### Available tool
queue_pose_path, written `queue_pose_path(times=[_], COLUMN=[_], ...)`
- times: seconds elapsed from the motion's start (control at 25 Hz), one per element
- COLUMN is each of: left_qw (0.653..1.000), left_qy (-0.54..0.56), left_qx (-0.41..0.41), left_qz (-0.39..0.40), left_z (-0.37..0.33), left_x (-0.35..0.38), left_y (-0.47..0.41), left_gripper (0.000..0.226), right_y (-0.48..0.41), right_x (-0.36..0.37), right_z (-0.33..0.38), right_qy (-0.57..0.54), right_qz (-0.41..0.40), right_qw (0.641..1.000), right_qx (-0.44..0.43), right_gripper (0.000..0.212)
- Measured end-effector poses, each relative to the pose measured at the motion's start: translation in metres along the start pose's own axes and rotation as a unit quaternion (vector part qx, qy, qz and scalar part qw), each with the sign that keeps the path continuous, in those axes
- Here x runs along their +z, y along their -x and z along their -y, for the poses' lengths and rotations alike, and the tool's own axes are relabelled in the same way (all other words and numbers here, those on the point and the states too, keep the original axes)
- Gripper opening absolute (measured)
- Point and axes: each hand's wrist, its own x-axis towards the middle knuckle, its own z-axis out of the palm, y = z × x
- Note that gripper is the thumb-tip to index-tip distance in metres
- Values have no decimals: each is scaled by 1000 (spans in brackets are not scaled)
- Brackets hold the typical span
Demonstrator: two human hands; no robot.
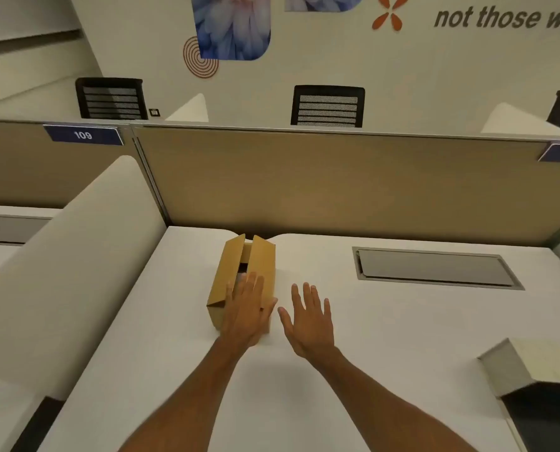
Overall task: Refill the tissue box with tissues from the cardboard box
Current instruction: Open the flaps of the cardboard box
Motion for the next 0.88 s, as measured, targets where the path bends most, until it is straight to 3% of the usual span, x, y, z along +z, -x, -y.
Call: queue_pose_path(times=[0.12, 0.28, 0.4, 0.48, 0.52, 0.64, 0.76, 0.88], left_qw=[998, 993, 990, 983, 979, 970, 961, 960], left_qy=[61, 113, 135, 177, 193, 236, 275, 267], left_qx=[-10, -32, -33, -27, -20, -7, 14, 47], left_qz=[-31, -3, 25, 48, 56, 64, 8, -66], left_z=[35, 66, 78, 79, 78, 82, 89, 116], left_x=[-1, 1, 5, 7, 8, 6, -1, -14], left_y=[-12, -33, -47, -53, -55, -54, -51, -49], left_gripper=[112, 74, 85, 68, 69, 108, 57, 49], right_y=[-18, -50, -73, -83, -87, -92, -95, -96], right_x=[6, 11, 14, 16, 18, 23, 16, -4], right_z=[27, 58, 79, 87, 89, 94, 89, 60], right_qy=[-11, -82, -143, -164, -165, -151, -183, -281], right_qz=[9, 15, 14, 21, 28, 56, 34, -6], right_qw=[1000, 996, 989, 986, 985, 986, 982, 959], right_qx=[1, 8, 23, 29, 29, 40, 33, 34], right_gripper=[69, 68, 65, 64, 64, 66, 61, 49])
